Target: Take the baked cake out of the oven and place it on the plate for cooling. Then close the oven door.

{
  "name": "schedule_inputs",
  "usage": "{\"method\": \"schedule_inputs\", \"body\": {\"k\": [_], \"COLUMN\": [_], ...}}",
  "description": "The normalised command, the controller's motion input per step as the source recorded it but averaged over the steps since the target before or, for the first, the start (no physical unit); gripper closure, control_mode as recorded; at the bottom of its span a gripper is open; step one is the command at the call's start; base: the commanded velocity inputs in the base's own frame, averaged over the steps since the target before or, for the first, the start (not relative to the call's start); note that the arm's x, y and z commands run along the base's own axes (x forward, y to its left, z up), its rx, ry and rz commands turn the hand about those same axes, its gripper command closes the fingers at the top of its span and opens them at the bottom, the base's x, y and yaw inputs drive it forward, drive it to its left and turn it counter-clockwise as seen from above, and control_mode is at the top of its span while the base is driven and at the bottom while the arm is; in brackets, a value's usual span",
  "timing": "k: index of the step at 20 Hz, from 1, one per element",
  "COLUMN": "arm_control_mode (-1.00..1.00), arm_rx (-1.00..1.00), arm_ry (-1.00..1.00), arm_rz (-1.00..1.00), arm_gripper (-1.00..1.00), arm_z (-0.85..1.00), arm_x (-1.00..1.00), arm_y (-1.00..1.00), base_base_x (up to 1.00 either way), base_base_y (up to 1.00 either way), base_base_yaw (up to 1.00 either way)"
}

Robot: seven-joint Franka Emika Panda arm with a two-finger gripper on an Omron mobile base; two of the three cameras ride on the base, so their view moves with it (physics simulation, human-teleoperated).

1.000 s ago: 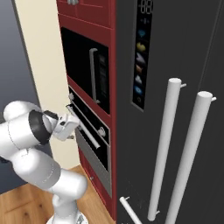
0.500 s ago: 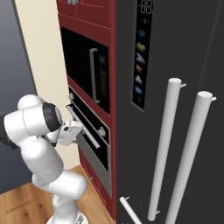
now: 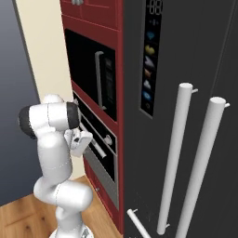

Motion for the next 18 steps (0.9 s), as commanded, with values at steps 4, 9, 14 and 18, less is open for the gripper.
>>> {"method": "schedule_inputs", "body": {"k": [4,9,14,18], "arm_control_mode": [-1.00,-1.00,-1.00,-1.00], "arm_rx": [-0.06,-0.07,-0.07,-0.04], "arm_ry": [0.00,0.00,0.00,0.00], "arm_rz": [0.00,0.00,0.00,0.00], "arm_gripper": [-1.00,-1.00,-1.00,-1.00], "arm_z": [-0.37,-0.33,-0.34,-0.30], "arm_x": [0.51,0.49,0.47,0.44], "arm_y": [-0.03,-0.03,-0.06,-0.18], "base_base_x": [0.00,0.00,0.00,0.00], "base_base_y": [0.00,0.00,0.00,0.00], "base_base_yaw": [0.00,0.00,0.00,0.00]}}
